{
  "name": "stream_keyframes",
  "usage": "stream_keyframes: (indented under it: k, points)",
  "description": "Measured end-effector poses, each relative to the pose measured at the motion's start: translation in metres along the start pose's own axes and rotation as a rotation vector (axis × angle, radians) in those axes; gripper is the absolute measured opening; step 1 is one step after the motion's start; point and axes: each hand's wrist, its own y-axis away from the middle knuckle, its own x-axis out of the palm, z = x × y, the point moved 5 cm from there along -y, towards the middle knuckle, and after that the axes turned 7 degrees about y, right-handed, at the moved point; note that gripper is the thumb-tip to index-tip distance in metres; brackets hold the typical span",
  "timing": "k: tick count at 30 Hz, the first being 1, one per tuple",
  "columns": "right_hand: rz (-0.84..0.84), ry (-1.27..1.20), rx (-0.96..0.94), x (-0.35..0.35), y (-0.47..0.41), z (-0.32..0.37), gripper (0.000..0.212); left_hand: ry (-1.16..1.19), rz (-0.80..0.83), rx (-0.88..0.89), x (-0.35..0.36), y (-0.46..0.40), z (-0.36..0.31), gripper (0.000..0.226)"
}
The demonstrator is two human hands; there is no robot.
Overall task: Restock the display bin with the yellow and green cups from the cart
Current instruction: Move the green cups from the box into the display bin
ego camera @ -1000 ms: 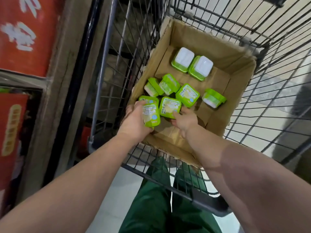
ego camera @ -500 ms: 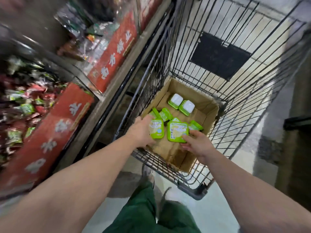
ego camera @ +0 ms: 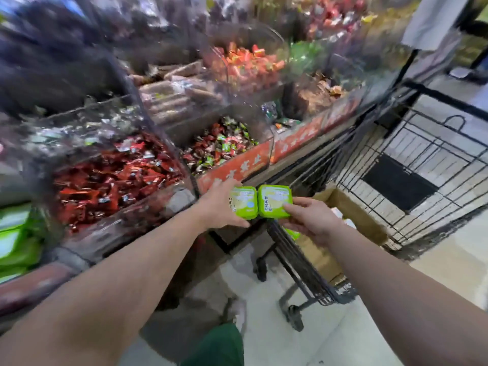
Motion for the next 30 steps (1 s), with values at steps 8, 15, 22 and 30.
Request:
stream_keyframes:
  k: [8, 15, 22, 30]
  points:
    - [0.282, 0.105, -0.105, 0.198, 0.038, 0.071, 0.034, 0.092, -0.374, -0.134, -0.157, 0.15, 0.091, 0.095]
    - [0.478, 0.157, -0.113, 0.403, 0.067, 0.092, 0.008, 0.156, -0.626, -0.267, -0.27, 0.259, 0.221, 0.094]
    - [0.488, 0.209, -0.015, 0.577, 0.047, 0.052, 0.016, 0.11, -0.671, -0.348, -0.37, 0.327, 0.357, 0.094]
    - [0.186, 0.214, 0.171, 0.631, 0.005, -0.009, 0.03, 0.166, -0.548, -0.371, -0.378, 0.327, 0.423, 0.097]
